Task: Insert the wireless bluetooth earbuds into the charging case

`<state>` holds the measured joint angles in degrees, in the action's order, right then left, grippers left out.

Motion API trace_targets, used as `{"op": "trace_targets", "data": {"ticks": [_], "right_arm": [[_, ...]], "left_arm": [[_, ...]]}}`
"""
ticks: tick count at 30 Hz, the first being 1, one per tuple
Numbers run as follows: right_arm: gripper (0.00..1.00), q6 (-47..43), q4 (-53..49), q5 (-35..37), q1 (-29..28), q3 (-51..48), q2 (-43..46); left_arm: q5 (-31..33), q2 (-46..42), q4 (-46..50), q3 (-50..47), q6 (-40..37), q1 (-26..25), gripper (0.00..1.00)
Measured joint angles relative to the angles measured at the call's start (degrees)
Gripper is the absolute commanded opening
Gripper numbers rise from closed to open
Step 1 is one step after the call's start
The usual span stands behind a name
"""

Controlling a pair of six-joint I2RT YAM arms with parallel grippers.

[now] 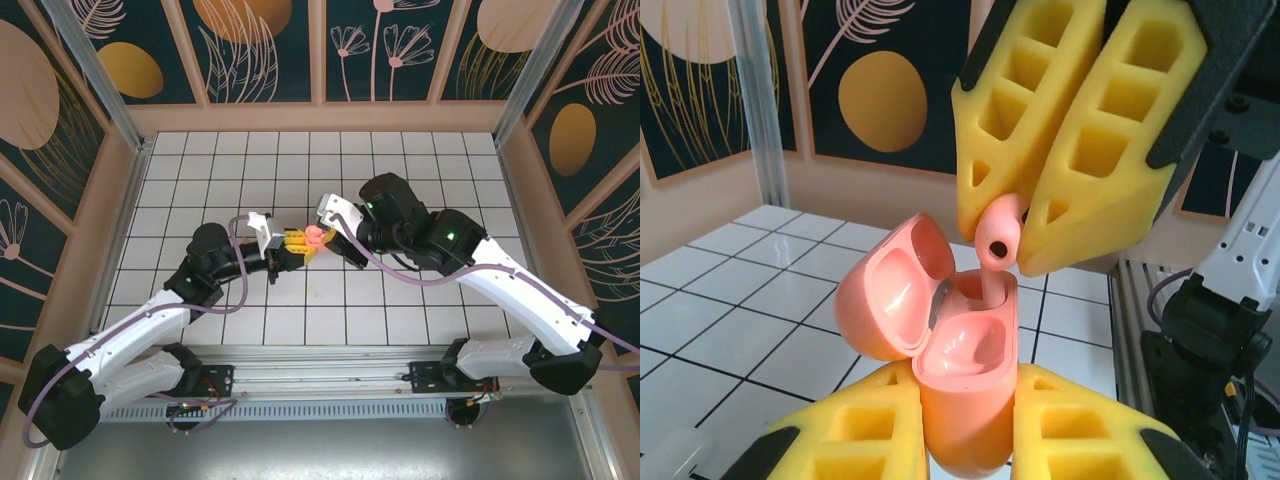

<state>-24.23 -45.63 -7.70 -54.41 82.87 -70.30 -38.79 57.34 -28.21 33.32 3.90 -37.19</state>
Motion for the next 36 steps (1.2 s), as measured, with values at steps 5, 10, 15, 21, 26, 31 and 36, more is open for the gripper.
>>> {"op": "trace_targets", "data": {"ticks": [5, 10, 15, 21, 26, 31, 36], "right_arm": [[0.04, -1.8, 0.0, -1.4, 0.0, 0.0, 0.7], [0.03, -3.8, 0.0, -1.8, 0.0, 0.6, 1.3], [0.02, -5.6, -0.5, -1.8, 0.0, 0.7, 1.3], [0.01, -7.3, -1.2, -0.7, 0.0, 0.7, 1.3], [0.00, -8.5, -1.4, 0.5, 0.0, 0.5, 1.3], [0.00, -9.8, -1.4, 1.2, 0.1, -0.7, 1.3], [0.00, -10.5, -1.9, 1.5, 0.4, -1.1, 1.3]], "left_arm": [[-0.2, 0.0, -0.3, -0.4, -2.3, 0.0, 0.17], [-0.2, 0.1, -0.2, -0.4, -4.0, 0.0, 0.17], [-0.2, 0.1, -0.2, -0.4, -4.9, 0.0, 0.17], [-0.5, 0.1, 0.0, -0.4, -5.2, 0.0, 0.17], [-1.1, 0.1, 0.0, -0.4, -5.2, 0.0, 0.17], [-1.7, 0.1, 0.0, -0.4, -5.2, 0.0, 0.17], [-2.0, 0.1, 0.0, -0.4, -5.2, 0.0, 0.17]]}}
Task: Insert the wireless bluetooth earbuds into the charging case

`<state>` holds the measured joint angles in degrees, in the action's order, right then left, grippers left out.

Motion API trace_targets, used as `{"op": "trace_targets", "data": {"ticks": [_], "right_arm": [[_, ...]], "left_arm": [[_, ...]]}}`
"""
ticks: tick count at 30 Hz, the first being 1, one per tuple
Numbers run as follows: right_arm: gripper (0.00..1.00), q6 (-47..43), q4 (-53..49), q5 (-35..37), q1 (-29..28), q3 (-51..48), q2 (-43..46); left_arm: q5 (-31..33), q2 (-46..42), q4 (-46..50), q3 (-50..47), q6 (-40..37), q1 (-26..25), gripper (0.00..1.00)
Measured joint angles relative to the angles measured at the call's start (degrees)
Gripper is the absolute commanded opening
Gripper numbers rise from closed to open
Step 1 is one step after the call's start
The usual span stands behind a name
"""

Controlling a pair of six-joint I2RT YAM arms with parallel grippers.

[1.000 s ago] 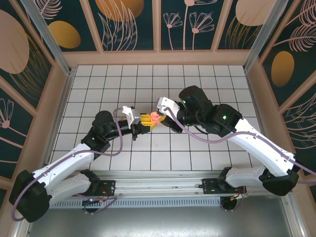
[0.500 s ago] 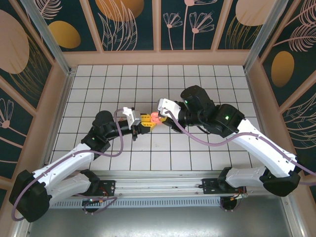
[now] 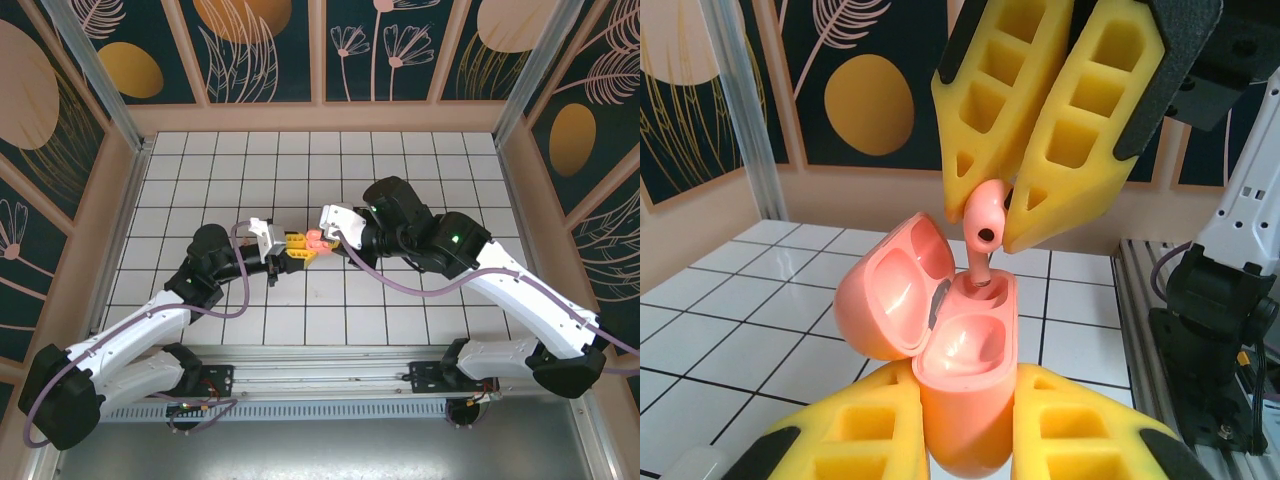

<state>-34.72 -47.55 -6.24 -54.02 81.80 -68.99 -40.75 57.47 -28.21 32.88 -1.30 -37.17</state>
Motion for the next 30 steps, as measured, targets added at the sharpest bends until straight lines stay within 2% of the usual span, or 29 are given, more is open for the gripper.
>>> {"op": "trace_targets", "data": {"ticks": [19, 22, 26, 30], "right_arm": [[0.04, -4.7, -0.8, -0.1, 0.0, -1.2, -0.1], [0.08, -5.5, -0.9, -0.1, 0.0, -1.2, -0.5], [0.19, -6.1, -1.3, -0.3, 0.0, -1.2, -1.1], [0.25, -6.8, -2.0, -0.3, 0.0, -1.2, -1.9]], "left_arm": [[-0.9, 0.5, 0.9, 0.2, 0.0, 0.0, 0.17], [-0.9, 0.7, 1.2, 0.4, 0.0, 0.0, 0.17], [-0.9, 0.8, 1.7, 0.5, 0.0, 0.0, 0.17], [-0.9, 0.9, 2.6, 0.5, 0.0, 0.0, 0.17]]}}
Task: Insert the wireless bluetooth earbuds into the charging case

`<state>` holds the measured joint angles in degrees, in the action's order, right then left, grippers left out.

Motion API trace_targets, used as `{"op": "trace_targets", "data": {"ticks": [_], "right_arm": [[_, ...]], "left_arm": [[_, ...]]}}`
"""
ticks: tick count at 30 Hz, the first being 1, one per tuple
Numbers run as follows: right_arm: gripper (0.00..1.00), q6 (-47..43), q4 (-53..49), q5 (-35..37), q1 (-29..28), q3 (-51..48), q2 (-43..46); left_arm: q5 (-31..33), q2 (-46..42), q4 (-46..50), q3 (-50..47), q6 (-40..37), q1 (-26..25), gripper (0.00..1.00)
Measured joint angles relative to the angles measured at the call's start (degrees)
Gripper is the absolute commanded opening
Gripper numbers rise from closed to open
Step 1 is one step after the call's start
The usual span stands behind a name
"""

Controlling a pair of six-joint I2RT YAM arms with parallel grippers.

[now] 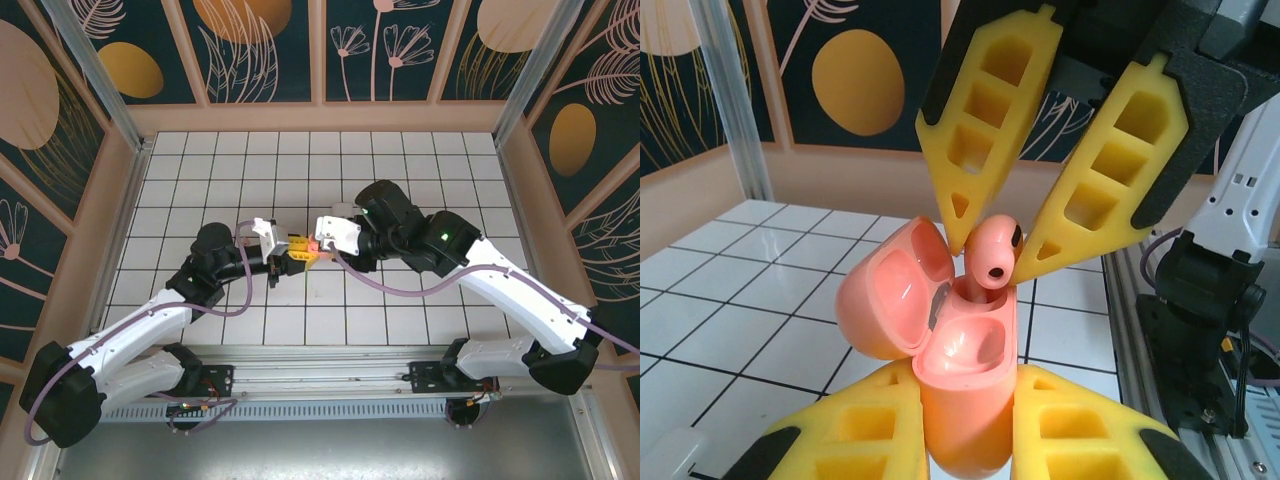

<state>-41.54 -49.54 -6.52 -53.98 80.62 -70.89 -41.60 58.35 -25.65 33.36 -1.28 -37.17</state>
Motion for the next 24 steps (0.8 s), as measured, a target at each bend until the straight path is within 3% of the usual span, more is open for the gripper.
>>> {"op": "trace_targets", "data": {"ticks": [13, 19, 20, 22, 24], "right_arm": [[0.35, 0.0, -0.4, 0.0, 0.2, 0.7, -0.9], [0.46, 1.0, -0.3, -0.9, 0.2, 0.8, -0.8], [0.52, 1.4, -0.3, -1.1, 0.2, 0.8, -0.7], [0.73, 1.7, 0.2, -1.2, 0.2, 0.8, -0.1], [0.78, 2.6, 1.2, -1.5, 0.3, 0.8, 1.2]], "left_arm": [[0.1, 0.2, 1.3, 0.0, 0.0, 0.0, 0.17], [1.2, 0.2, 0.1, 0.0, 0.8, 0.0, 0.16], [1.6, 0.2, -0.1, 0.0, 1.0, 0.0, 0.17], [2.3, 0.2, -0.4, 0.0, 1.4, 0.0, 0.16], [3.6, 0.2, -0.7, 0.0, 1.8, 0.0, 0.16]]}}
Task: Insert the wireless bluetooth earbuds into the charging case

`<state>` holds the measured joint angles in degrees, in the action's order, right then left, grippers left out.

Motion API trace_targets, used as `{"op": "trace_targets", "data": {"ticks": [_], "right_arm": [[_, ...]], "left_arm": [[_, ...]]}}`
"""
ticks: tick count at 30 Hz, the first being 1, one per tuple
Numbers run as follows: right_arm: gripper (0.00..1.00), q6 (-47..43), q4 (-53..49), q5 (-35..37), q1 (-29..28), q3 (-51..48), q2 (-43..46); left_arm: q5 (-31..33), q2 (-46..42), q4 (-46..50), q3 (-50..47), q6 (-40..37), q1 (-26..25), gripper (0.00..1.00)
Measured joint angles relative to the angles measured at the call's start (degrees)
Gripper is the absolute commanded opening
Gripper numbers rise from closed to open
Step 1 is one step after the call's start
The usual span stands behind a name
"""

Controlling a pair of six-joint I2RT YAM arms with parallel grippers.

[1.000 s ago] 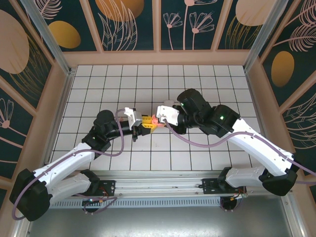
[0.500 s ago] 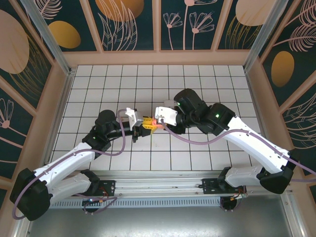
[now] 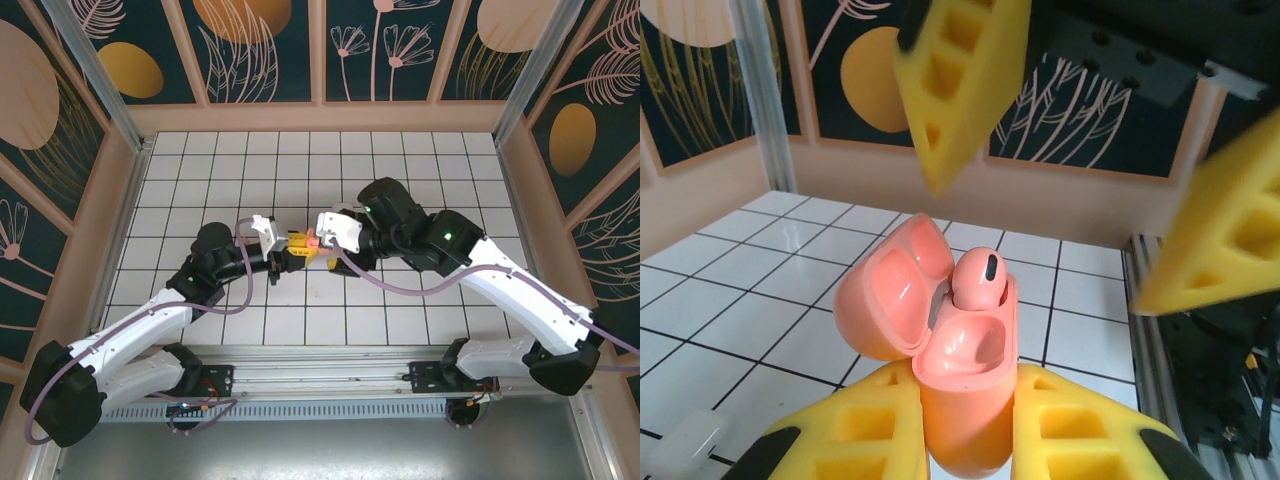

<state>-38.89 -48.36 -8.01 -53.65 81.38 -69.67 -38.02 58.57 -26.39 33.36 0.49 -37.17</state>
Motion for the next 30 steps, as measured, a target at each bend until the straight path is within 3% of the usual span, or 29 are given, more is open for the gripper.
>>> {"op": "trace_targets", "data": {"ticks": [6, 13, 17, 23, 30], "right_arm": [[0.86, 2.8, 8.0, -0.7, 2.2, -0.7, 6.9], [0.90, 15.0, 17.8, 2.0, 10.6, -1.4, 8.5], [0.89, 25.8, 19.2, 2.3, 16.7, 0.0, 1.9], [0.77, 43.2, 22.4, -0.1, 24.9, -1.7, -9.1], [0.67, 57.5, 25.5, -1.4, 23.1, 1.6, -27.0]], "left_arm": [[5.6, -0.5, 0.1, -0.3, 1.3, 0.0, 0.16], [14.6, -6.0, 2.6, -1.9, 2.1, 0.1, 0.16], [18.2, -10.2, 4.2, -2.7, 2.8, 0.1, 0.16], [22.3, -15.8, 8.3, -2.8, 3.1, 0.1, 0.16], [24.5, -22.0, 14.2, -2.7, 3.3, 0.1, 0.16]]}}
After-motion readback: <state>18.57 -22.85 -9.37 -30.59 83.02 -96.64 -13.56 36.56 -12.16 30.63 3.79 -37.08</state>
